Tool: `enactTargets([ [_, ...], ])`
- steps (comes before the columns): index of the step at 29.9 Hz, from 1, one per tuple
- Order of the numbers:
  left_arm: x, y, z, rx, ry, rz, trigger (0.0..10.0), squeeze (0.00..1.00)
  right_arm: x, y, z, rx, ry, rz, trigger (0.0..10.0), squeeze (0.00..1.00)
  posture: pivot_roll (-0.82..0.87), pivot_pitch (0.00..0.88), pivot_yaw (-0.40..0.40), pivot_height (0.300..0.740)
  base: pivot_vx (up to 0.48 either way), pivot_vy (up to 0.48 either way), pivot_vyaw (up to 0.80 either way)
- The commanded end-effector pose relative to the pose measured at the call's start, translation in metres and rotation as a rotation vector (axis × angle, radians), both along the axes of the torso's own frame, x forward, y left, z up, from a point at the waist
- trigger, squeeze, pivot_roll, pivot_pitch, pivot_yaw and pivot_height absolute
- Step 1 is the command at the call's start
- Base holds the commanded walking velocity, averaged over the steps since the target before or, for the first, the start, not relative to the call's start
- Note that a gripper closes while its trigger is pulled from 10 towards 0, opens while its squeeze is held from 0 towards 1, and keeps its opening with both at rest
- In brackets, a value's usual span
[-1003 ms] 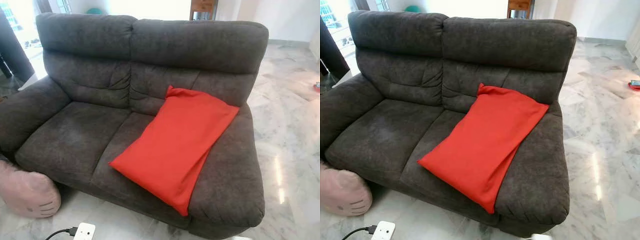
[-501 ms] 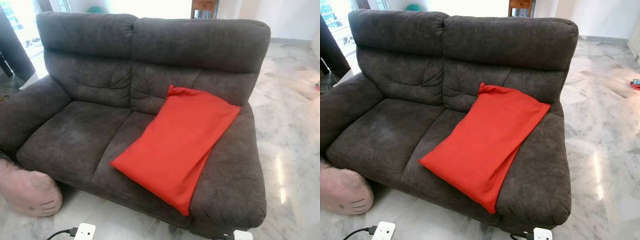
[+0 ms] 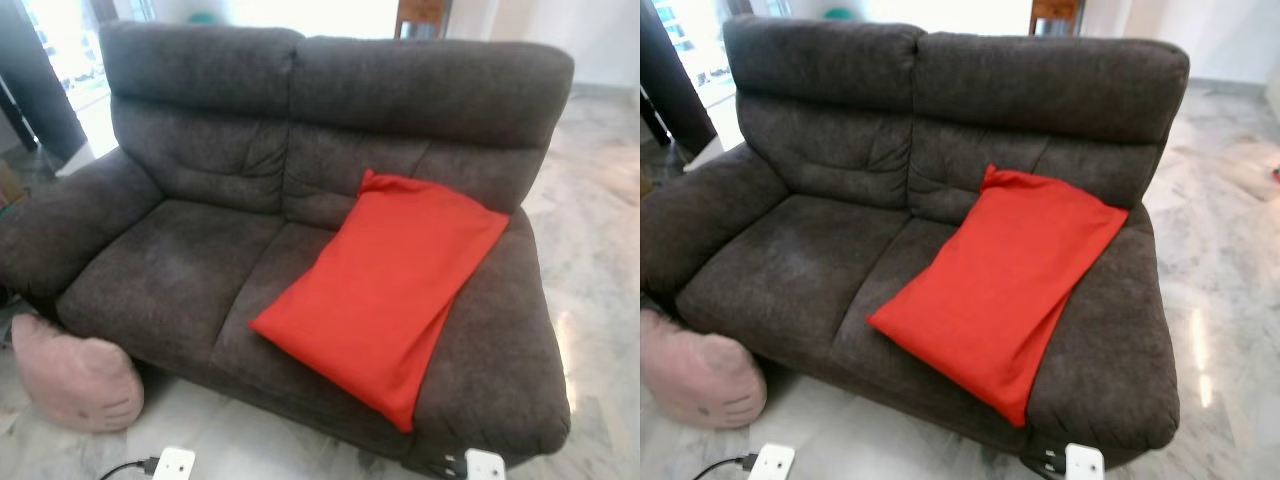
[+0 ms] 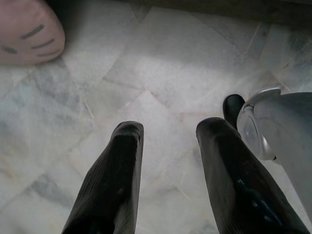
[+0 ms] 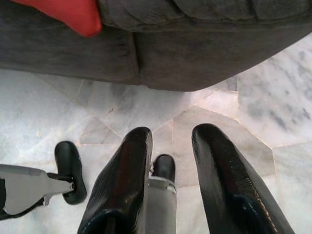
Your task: Move the pillow to the sofa from floor
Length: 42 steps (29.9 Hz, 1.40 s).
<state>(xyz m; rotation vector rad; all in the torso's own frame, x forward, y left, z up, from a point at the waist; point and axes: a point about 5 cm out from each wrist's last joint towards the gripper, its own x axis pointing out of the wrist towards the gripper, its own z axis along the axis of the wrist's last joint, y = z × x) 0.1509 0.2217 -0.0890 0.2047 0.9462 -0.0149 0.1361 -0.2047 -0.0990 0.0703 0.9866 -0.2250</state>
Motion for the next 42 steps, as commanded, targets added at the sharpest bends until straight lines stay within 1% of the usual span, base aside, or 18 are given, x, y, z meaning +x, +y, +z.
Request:
enactTargets([
  [1,0.001,0.0036,0.0012,0.007,-0.003,0.004,10.0,0.0,0.0051,0.0051,0.0007,0.01,-0.003,0.016,10.0,0.0,0.04,0.0,0.03,0.74,0.0,0.364,0.0],
  [21,0.0004,0.0026,0.0007,-0.002,-0.002,0.014,10.0,0.0,0.0032,0.0035,0.0004,0.011,-0.001,0.027,10.0,0.0,0.04,0.0,0.025,0.74,0.0,0.37,0.0],
  [23,0.0002,0.0025,0.0006,-0.003,-0.002,0.014,10.0,0.0,0.0027,0.0046,0.0,0.008,0.005,0.049,10.0,0.0,0.04,0.0,0.024,0.74,0.0,0.371,0.0],
  [42,0.0006,0.0024,0.0007,-0.006,0.001,0.004,10.0,0.0,0.0034,0.0071,0.0001,0.021,-0.004,0.054,10.0,0.0,0.04,0.0,0.021,0.74,0.0,0.369,0.0],
])
